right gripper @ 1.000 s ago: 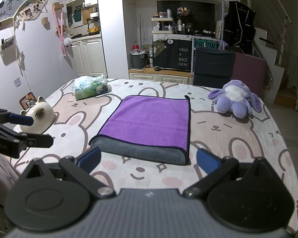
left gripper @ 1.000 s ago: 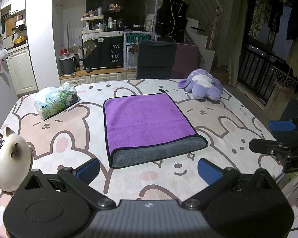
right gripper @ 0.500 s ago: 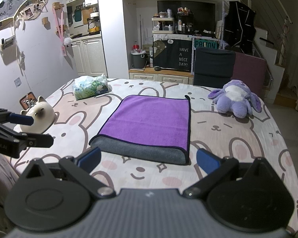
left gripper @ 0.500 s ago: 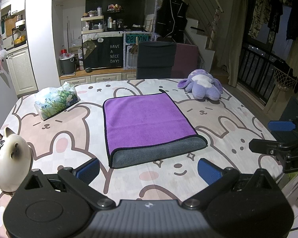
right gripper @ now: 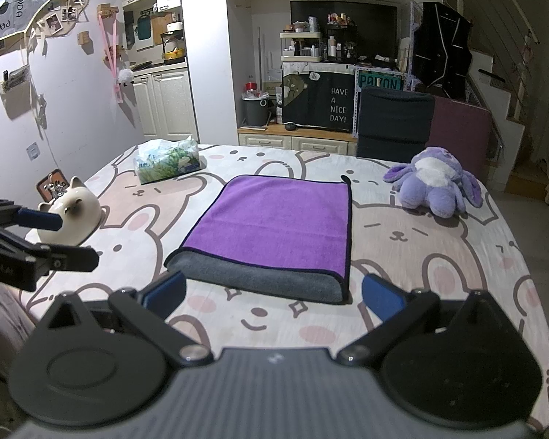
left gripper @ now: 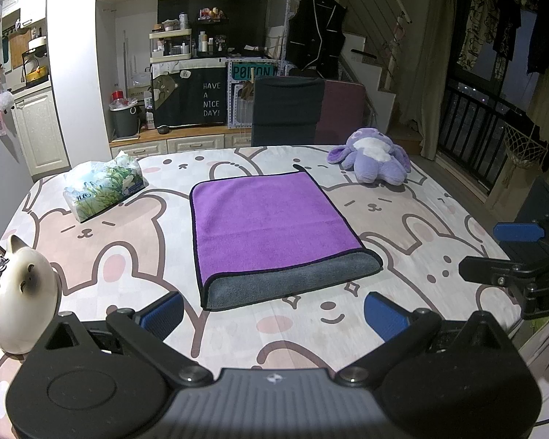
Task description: Fold towel
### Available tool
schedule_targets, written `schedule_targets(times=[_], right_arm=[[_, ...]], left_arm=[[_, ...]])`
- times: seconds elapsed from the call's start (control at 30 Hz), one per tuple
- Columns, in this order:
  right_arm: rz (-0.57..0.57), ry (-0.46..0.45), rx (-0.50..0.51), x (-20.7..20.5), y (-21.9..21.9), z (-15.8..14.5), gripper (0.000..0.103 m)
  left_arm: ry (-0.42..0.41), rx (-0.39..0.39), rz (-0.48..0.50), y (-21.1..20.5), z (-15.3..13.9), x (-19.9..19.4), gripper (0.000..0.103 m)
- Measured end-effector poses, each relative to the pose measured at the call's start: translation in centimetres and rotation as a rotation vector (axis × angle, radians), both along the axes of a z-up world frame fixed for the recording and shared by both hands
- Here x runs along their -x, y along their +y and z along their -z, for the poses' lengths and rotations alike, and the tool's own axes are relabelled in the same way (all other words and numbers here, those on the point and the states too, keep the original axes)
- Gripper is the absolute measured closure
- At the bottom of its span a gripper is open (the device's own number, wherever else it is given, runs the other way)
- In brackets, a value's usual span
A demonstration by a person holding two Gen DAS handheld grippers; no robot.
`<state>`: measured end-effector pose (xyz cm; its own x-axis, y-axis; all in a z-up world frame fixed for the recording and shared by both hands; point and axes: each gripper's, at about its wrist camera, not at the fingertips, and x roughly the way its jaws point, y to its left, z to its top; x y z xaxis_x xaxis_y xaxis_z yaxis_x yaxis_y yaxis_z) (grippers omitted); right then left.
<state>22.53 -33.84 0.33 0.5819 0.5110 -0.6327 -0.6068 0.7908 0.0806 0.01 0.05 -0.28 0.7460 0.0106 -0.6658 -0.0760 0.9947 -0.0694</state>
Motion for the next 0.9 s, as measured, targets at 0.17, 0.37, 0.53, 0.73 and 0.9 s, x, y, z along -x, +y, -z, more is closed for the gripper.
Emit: schedule_targets(times=[0.17, 0.37, 0.53, 0.73, 0.9], right_arm=[[0.000, 0.001, 0.002, 0.1, 0.1, 0.0, 0.000], [-0.001, -0.002, -0.004, -0.1, 0.1, 0.2, 0.000], [0.007, -0.009, -0.014, -0.3, -0.2, 0.0, 0.000], [0.020, -0.024, -0.019, -0.6, -0.2, -0.3, 0.000], [0.035, -0.046, -0.006, -1.6, 0.1, -0.6, 0.000]], left_arm=[[0.000, 0.000, -0.001, 0.0, 0.0, 0.0, 0.000], [-0.013, -0.008, -0.004, -0.3, -0.6, -0.1, 0.000], [-0.037, -0.011, -0.022, -0.1, -1.1, -0.2, 0.000], [-0.067, -0.026, -0.043, 0.1, -1.8, -1.1, 0.000], [-0.069, -0.041, -0.048, 0.2, -2.4, -2.2, 0.000]])
